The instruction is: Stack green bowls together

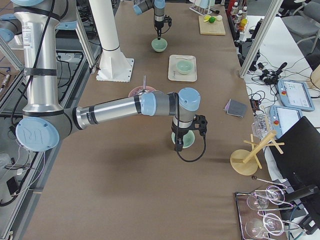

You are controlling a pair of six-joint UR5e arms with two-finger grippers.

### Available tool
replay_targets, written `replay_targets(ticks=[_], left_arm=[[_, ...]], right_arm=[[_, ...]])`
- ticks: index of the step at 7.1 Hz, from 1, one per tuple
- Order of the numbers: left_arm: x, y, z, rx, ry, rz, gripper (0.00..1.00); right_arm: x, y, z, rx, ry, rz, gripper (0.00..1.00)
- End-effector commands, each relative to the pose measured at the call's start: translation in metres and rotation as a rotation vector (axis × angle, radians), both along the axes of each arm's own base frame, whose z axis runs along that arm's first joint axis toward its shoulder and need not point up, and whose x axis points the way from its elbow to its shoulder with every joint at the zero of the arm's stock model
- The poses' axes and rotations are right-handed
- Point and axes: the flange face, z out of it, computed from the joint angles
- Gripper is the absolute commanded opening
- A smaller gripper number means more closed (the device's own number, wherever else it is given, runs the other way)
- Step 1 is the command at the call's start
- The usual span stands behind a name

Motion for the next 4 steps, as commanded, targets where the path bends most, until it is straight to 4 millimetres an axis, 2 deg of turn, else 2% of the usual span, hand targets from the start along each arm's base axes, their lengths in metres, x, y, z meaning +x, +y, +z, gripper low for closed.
replay_targets(ticks=[1,2,3,4], left_arm=[[-0.077,-0.046,-0.023,-0.056,0.112,-0.023,0.00],[-0.066,-0.058,-0.040,-0.045,0.125,-0.025,0.00],[-0.035,-0.091,-0.086,-0.062,0.113,-0.036,0.00],[-0.005,-0.120,-0.142,-0.086,0.079,-0.045,0.00]], right_arm=[[-0.001,-0.017,-0.010,0.020,0.001,0.000,0.99],[-0.002,-0.032,-0.004,0.008,0.002,0.000,0.98],[-0.016,-0.059,-0.003,0.001,0.003,-0.022,0.98],[-0.029,-0.080,0.012,0.012,0.002,-0.040,0.99]])
